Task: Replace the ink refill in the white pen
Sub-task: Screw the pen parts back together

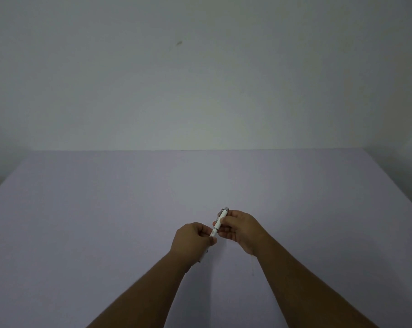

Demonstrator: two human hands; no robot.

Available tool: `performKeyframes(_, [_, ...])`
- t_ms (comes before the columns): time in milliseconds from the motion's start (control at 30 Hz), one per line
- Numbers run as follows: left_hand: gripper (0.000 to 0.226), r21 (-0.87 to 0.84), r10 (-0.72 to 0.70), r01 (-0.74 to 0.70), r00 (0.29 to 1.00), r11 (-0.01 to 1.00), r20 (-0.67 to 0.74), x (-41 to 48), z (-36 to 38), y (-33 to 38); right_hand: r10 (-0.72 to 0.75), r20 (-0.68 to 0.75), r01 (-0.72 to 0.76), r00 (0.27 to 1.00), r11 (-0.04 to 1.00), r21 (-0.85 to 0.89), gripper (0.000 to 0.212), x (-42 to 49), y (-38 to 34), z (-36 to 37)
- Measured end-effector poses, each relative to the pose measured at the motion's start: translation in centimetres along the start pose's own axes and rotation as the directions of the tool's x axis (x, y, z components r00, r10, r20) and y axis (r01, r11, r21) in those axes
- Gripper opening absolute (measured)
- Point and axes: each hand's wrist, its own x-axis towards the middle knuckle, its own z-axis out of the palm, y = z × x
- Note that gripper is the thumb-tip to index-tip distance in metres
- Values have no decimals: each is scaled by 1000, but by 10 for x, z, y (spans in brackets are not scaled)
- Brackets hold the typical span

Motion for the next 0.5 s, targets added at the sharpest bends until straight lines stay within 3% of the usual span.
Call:
performKeyframes(300, [8, 6, -4, 4, 1000, 1000, -19, 4, 4, -3, 12, -36, -12, 999, 1000, -19, 13, 5, 2, 0])
performKeyframes(400, [9, -18, -49, 48, 999, 999, -11, 6, 7, -5, 9, -117, -25, 993, 991, -131, 11, 9, 6, 0])
performKeyframes(500, [11, -74, -96, 95, 995, 993, -10, 10, 12, -10, -66, -297, -38, 953, 943, -331, 14, 16, 9, -7])
